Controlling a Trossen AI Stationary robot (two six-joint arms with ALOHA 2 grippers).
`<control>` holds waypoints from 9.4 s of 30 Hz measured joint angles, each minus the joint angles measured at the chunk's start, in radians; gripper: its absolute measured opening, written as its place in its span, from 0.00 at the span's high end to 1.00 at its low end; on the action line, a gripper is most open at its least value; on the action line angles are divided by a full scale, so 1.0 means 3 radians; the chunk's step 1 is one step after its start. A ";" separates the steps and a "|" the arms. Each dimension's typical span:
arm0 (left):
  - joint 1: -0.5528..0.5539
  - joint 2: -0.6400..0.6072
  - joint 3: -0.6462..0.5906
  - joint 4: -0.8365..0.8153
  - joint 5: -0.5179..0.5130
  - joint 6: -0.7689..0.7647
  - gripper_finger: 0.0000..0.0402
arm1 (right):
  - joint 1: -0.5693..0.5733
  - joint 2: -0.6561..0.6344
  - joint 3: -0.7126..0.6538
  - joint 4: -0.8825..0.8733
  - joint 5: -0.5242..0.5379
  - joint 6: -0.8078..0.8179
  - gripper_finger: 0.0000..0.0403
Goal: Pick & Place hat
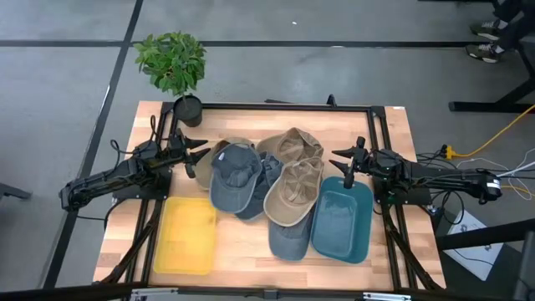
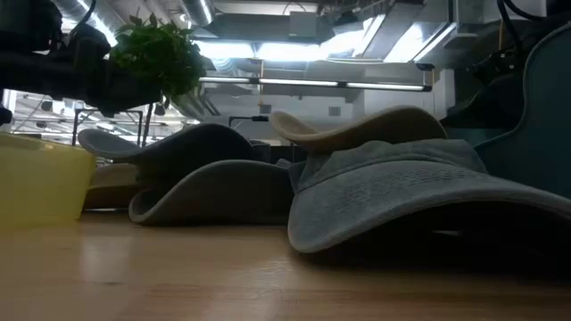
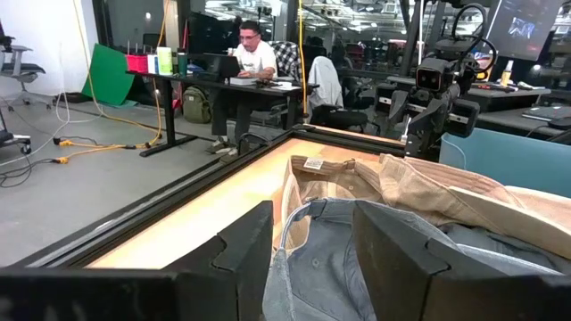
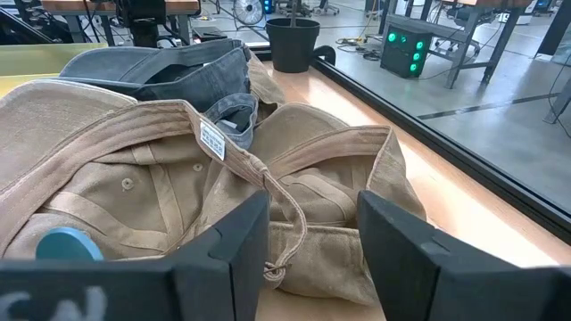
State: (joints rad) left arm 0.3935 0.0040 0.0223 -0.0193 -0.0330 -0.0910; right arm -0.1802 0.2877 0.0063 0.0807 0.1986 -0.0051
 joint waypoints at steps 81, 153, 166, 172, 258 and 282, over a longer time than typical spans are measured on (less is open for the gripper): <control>-0.0001 0.0001 0.0000 0.0000 -0.0001 0.0000 0.63 | 0.0305 0.2172 0.3285 -0.1968 0.0235 0.0430 0.58; -0.0001 0.0001 -0.0001 0.0000 -0.0001 0.0000 0.63 | 0.1101 0.4854 0.4534 -0.2944 0.1515 -0.0615 0.36; -0.0001 0.0000 -0.0001 0.0001 -0.0001 0.0000 0.63 | 0.0891 0.5080 0.4524 -0.3140 0.1195 -0.0269 0.48; -0.0001 0.0000 -0.0001 0.0000 -0.0001 0.0000 0.63 | 0.0871 0.5131 0.4524 -0.3124 0.1293 -0.0334 0.66; -0.1474 0.2332 0.0779 0.1570 0.0601 0.1593 0.37 | 0.1833 0.5053 0.5898 -0.1602 0.1643 -0.2056 0.98; -0.1676 0.2730 0.1055 0.1435 0.1121 0.1395 0.96 | 0.1697 0.5057 0.5896 -0.1854 0.1790 -0.1828 0.93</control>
State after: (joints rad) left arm -0.1093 0.8229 0.3389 0.4112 0.3032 0.3276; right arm 0.3288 1.8047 1.7750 -0.4754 0.7355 -0.5537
